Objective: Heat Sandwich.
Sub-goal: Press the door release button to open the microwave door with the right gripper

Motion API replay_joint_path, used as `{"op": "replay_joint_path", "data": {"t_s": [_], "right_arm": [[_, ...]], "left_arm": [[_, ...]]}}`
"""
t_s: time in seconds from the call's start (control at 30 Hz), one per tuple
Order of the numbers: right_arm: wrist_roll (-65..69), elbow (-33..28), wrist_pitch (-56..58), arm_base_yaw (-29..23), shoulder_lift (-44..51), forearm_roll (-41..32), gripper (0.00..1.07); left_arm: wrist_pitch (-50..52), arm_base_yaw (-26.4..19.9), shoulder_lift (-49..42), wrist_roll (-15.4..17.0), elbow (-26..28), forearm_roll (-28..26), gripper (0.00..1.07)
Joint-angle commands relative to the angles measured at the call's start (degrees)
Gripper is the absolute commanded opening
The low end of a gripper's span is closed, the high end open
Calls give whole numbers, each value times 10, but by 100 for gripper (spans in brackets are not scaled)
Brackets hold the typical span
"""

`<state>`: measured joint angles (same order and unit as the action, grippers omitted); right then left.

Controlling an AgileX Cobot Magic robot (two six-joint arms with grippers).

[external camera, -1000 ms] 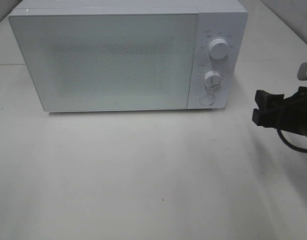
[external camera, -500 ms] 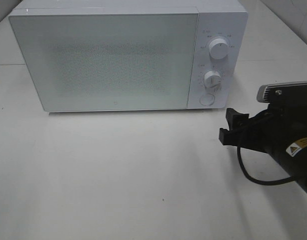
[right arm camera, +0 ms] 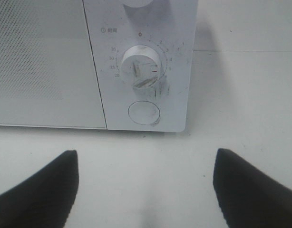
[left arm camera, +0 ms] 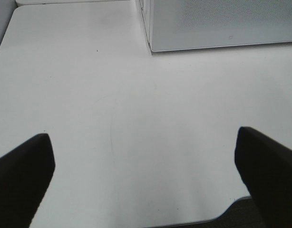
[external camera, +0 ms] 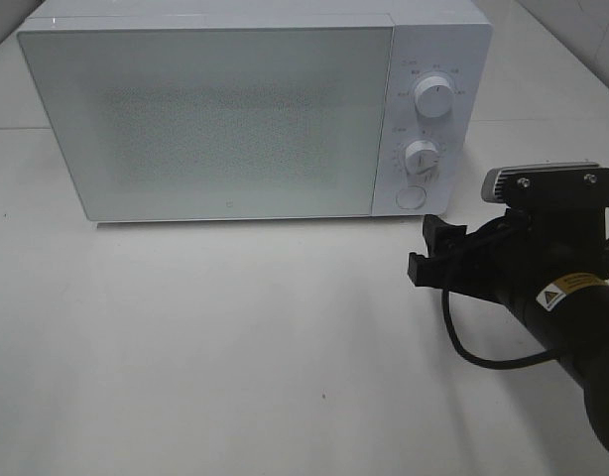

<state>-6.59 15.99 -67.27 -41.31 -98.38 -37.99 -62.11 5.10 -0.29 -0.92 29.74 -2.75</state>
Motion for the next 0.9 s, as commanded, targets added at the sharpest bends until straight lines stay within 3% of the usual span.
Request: {"op": "replay_joint_path", "data": {"t_s": [0.03, 0.27, 0.53, 0.63, 0.77, 0.9], "right_arm": [[62, 4, -4, -1, 2, -1, 76], [238, 4, -5, -1, 2, -1, 76], [601, 4, -2, -1, 1, -1, 75], [677, 4, -2, -1, 1, -1, 74], [785, 4, -2, -1, 1, -1, 71], [886, 4, -2, -1, 1, -2, 59]], "left_arm": [[7, -1, -9, 3, -1, -2, 98], [7, -1, -9, 3, -1, -2, 98], [7, -1, -9, 3, -1, -2, 98], [7, -1, -9, 3, -1, -2, 98], [7, -1, -9, 3, -1, -2, 98], [7, -1, -9, 3, -1, -2, 98]]}}
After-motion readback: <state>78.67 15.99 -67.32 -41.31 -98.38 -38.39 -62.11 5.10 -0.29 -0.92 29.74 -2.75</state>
